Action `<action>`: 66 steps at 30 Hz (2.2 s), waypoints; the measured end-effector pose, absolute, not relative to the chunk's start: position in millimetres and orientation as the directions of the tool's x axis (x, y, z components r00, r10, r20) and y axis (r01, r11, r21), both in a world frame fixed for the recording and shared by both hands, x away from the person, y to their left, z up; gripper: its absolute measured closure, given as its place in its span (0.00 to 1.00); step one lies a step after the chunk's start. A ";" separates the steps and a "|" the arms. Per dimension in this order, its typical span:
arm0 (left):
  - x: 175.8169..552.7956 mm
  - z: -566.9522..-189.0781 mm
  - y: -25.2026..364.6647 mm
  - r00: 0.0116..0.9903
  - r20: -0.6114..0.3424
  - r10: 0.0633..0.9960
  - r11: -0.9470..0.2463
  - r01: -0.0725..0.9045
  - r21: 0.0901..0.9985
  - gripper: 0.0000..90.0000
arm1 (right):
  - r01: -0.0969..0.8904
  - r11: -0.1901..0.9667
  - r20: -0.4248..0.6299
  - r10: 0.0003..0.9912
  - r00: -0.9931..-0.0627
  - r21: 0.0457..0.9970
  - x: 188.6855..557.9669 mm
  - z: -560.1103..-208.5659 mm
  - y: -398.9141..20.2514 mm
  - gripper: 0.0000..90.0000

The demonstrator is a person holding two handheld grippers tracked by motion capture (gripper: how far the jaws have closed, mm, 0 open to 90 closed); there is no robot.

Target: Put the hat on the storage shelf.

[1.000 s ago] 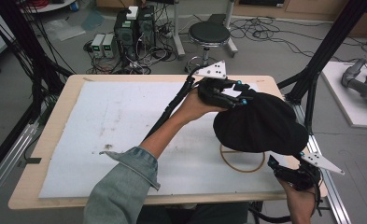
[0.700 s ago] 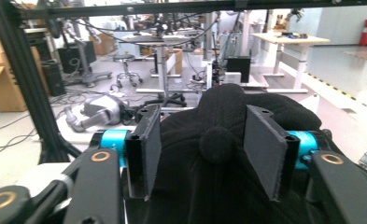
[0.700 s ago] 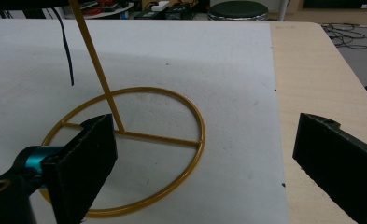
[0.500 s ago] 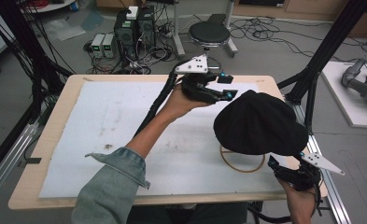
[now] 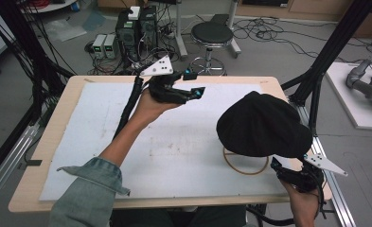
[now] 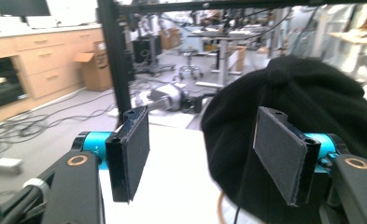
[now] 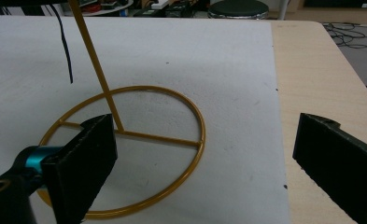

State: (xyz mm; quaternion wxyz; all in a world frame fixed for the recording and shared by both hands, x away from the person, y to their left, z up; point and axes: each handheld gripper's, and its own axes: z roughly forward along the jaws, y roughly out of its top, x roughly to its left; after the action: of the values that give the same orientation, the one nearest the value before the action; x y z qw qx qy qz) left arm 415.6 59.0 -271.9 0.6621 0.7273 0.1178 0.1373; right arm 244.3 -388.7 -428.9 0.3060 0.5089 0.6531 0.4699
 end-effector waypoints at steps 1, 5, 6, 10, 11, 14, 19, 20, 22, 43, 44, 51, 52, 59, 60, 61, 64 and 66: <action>414.1 -272.5 64.7 0.927 0.048 0.371 -0.106 -0.009 0.994 0.39 | 0.374 0.038 0.080 0.952 -0.296 0.926 244.8 -429.0 -388.3 0.07; 409.4 -276.8 87.4 0.906 0.042 0.422 -0.097 -0.002 0.995 0.37 | 0.379 0.023 0.097 0.951 -0.294 0.925 244.6 -429.7 -389.9 0.07; 408.4 -278.5 92.6 0.897 0.042 0.439 -0.103 0.004 0.995 0.36 | 0.378 0.024 0.095 0.952 -0.292 0.925 244.3 -429.8 -391.3 0.06; 404.0 -287.3 113.3 0.867 0.032 0.498 -0.111 0.027 0.993 0.33 | 0.378 0.012 0.105 0.952 -0.288 0.926 243.0 -430.0 -393.0 0.07; 402.4 -289.5 118.5 0.856 0.023 0.516 -0.108 0.038 0.993 0.32 | 0.378 0.018 0.100 0.952 -0.291 0.926 243.0 -430.2 -393.1 0.07; 396.2 -295.7 134.1 0.827 0.029 0.561 -0.112 0.041 0.993 0.30 | 0.379 0.011 0.108 0.951 -0.291 0.925 243.7 -430.3 -391.5 0.07; 388.1 -305.4 157.4 0.788 0.028 0.615 -0.118 0.056 0.991 0.30 | 0.380 0.014 0.106 0.950 -0.293 0.925 245.4 -430.3 -389.7 0.07; 386.8 -307.1 161.5 0.781 0.036 0.624 -0.126 0.055 0.991 0.30 | 0.385 0.018 0.103 0.951 -0.293 0.923 245.3 -430.0 -389.7 0.07; 384.4 -310.7 169.1 0.771 0.030 0.636 -0.117 0.058 0.992 0.30 | 0.382 0.024 0.097 0.951 -0.294 0.924 246.1 -430.0 -389.5 0.07; 330.6 -372.2 249.4 0.588 0.005 0.808 -0.109 0.142 0.984 0.30 | 0.382 0.030 0.094 0.949 -0.302 0.924 247.1 -428.4 -385.2 0.07; 327.4 -375.3 252.8 0.577 0.008 0.816 -0.111 0.142 0.984 0.30 | 0.381 0.031 0.092 0.949 -0.302 0.924 247.2 -428.3 -385.2 0.07; 307.4 -400.3 268.0 0.526 0.001 0.851 -0.095 0.152 0.984 0.30 | 0.379 0.029 0.093 0.949 -0.300 0.925 247.7 -428.6 -385.3 0.07; 305.9 -403.3 269.3 0.522 -0.006 0.853 -0.089 0.155 0.984 0.30 | 0.379 0.028 0.094 0.949 -0.300 0.925 248.0 -428.9 -385.3 0.07; 304.1 -411.8 277.6 0.497 -0.021 0.868 -0.074 0.171 0.983 0.30 | 0.376 0.035 0.087 0.949 -0.303 0.926 248.9 -428.7 -384.4 0.07; 304.2 -411.6 278.0 0.496 -0.017 0.868 -0.076 0.167 0.983 0.30 | 0.376 0.037 0.085 0.949 -0.303 0.926 249.0 -428.8 -384.6 0.07; 304.3 -411.7 277.9 0.497 -0.015 0.868 -0.078 0.166 0.983 0.30 | 0.378 0.035 0.088 0.949 -0.302 0.925 248.9 -428.7 -384.5 0.07; 304.3 -412.2 277.6 0.494 -0.013 0.869 -0.081 0.168 0.982 0.30 | 0.375 0.036 0.086 0.950 -0.302 0.926 248.7 -428.6 -384.5 0.07; 304.5 -412.0 278.2 0.495 -0.012 0.869 -0.081 0.167 0.983 0.30 | 0.375 0.037 0.085 0.949 -0.303 0.926 248.7 -428.7 -384.6 0.07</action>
State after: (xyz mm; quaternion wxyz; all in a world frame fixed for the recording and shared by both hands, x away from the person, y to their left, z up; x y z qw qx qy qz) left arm 304.5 278.2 -412.0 0.5541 0.6636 0.3903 0.3167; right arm 248.7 -384.6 -428.7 0.3029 0.5069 0.6532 0.4740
